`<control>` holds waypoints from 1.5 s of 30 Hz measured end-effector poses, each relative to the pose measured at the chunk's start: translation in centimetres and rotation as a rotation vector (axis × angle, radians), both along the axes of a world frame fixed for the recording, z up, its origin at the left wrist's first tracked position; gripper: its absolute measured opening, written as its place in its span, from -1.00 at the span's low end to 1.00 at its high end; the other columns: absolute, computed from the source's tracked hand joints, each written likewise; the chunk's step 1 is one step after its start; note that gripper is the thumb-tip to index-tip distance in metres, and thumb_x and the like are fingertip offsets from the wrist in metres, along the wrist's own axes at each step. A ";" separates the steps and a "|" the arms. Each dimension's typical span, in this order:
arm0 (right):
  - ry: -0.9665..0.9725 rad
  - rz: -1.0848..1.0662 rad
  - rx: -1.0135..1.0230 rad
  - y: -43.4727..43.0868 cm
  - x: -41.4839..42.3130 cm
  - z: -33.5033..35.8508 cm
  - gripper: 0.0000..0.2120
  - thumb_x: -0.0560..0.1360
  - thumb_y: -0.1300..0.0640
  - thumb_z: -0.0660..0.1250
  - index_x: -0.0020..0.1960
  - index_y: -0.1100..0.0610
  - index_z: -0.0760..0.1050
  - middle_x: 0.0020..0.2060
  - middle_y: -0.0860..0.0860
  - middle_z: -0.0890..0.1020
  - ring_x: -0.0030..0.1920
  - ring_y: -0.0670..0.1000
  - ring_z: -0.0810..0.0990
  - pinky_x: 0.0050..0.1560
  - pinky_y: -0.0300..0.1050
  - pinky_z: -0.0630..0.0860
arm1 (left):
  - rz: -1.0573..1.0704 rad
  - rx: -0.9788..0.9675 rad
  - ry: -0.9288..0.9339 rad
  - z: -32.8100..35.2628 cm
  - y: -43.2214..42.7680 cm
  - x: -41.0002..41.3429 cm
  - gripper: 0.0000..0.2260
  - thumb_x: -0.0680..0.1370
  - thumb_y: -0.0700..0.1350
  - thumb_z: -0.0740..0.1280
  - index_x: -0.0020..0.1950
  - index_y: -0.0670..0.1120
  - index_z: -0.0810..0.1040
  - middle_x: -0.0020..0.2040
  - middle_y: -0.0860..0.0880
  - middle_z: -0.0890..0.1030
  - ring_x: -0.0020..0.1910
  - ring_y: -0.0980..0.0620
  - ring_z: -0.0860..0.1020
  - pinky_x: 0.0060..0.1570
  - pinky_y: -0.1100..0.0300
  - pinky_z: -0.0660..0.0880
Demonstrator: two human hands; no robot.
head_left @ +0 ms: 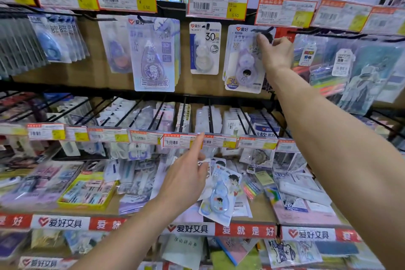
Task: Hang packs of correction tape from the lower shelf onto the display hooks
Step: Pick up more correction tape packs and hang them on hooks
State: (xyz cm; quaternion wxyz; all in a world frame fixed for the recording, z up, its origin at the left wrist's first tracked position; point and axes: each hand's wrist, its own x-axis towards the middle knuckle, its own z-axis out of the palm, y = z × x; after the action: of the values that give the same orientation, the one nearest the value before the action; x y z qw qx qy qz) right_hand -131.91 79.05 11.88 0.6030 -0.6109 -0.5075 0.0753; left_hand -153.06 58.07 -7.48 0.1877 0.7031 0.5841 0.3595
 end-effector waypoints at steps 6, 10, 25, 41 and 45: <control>-0.037 -0.102 -0.121 0.6 -0.8 0.8 -0.51 0.47 -0.39 0.34 -0.13 0.07 0.50 -0.17 0.03 0.55 -0.13 0.09 0.50 -0.16 -0.11 0.29 | -0.005 0.029 0.018 -1.4 -0.6 -0.3 -0.50 0.66 -0.05 0.21 0.55 0.21 0.12 0.09 0.24 0.53 -0.09 0.14 0.57 -0.09 0.01 0.54; -0.018 -0.054 -0.080 0.1 -1.1 -0.4 -0.55 0.54 -0.26 0.34 0.05 0.15 0.54 -0.01 0.07 0.59 0.01 0.09 0.53 -0.04 -0.09 0.36 | 0.005 -0.026 0.018 -3.2 -0.6 -0.7 -0.59 0.65 -0.04 0.22 0.47 0.21 0.25 0.10 0.21 0.54 -0.05 0.13 0.58 0.01 0.02 0.54; -0.090 0.203 -0.011 -15.8 -1.3 -14.7 -0.92 0.53 0.16 0.33 -0.08 0.06 0.61 -0.28 -0.15 0.63 -0.24 -0.19 0.58 -0.08 -0.10 0.57 | 0.033 -0.284 0.125 -10.5 -0.4 0.6 -0.68 0.63 -0.11 0.26 0.39 -0.05 0.49 0.25 -0.04 0.60 0.22 -0.06 0.54 0.17 0.08 0.47; 0.095 0.251 -0.722 -19.1 0.4 -33.7 -0.94 0.56 0.21 0.37 -0.01 0.09 0.61 -0.20 -0.03 0.65 -0.21 -0.04 0.60 -0.20 -0.16 0.48 | 0.100 -0.461 0.190 -15.5 -0.1 1.4 -0.62 0.61 -0.08 0.26 0.44 -0.06 0.44 0.32 -0.08 0.50 0.33 -0.11 0.42 0.26 0.04 0.39; 0.232 0.207 -0.897 -17.6 -0.9 -35.8 -0.65 0.58 0.06 0.42 0.30 0.18 0.47 -0.04 0.03 0.59 -0.16 -0.02 0.59 -0.22 -0.14 0.44 | 0.116 -0.491 0.173 -16.0 0.3 1.2 -0.63 0.61 -0.08 0.25 0.43 -0.06 0.44 0.32 -0.07 0.51 0.30 -0.10 0.45 0.25 0.02 0.43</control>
State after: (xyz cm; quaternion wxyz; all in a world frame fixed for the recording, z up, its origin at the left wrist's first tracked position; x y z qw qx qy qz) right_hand -132.79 61.42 -23.95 0.3214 -0.7448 -0.4125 0.4146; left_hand -151.91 58.38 -23.53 0.2811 0.6300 0.7070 0.1559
